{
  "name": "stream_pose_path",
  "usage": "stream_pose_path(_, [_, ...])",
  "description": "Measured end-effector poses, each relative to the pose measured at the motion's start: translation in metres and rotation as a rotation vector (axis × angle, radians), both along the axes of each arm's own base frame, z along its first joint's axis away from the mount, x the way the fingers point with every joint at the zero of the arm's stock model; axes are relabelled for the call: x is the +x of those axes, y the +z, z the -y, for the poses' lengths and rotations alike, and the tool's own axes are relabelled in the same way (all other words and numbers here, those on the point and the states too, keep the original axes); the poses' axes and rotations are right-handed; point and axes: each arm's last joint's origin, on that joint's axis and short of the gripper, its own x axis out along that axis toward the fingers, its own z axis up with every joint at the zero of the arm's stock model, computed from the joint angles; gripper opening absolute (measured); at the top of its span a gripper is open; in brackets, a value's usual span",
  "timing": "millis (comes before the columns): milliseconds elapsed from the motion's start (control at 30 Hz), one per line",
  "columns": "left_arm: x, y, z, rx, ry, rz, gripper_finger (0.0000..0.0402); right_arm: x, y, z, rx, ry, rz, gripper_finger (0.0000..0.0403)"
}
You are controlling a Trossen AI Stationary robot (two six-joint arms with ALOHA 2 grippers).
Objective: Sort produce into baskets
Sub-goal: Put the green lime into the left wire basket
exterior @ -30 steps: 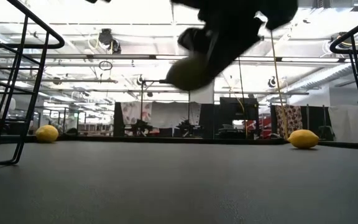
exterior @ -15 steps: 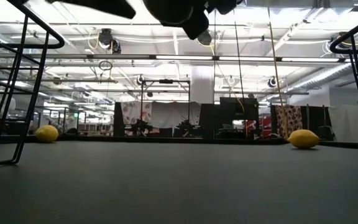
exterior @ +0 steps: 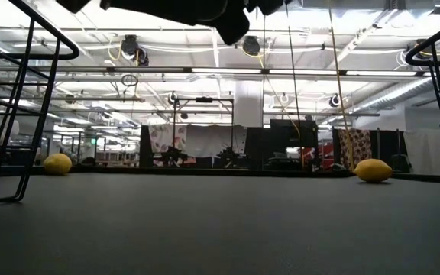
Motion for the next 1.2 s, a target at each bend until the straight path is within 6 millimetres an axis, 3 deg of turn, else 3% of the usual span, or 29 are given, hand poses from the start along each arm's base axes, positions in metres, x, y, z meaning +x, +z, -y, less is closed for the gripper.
stream_pose_path(467, [-0.005, 0.000, 0.009, -0.015, -0.036, 0.003, 0.0246, 0.000, 0.000, 0.000, -0.008, 0.006, 0.004, 0.0210])
stream_pose_path(900, [-0.005, 0.001, 0.009, -0.019, -0.036, 0.004, 0.0214, 0.001, 0.001, 0.000, 0.019, -0.010, 0.001, 0.0214])
stream_pose_path(1200, [-0.011, 0.002, 0.020, -0.038, -0.065, 0.028, 0.0213, 0.001, 0.003, -0.001, 0.054, -0.034, 0.006, 0.0309])
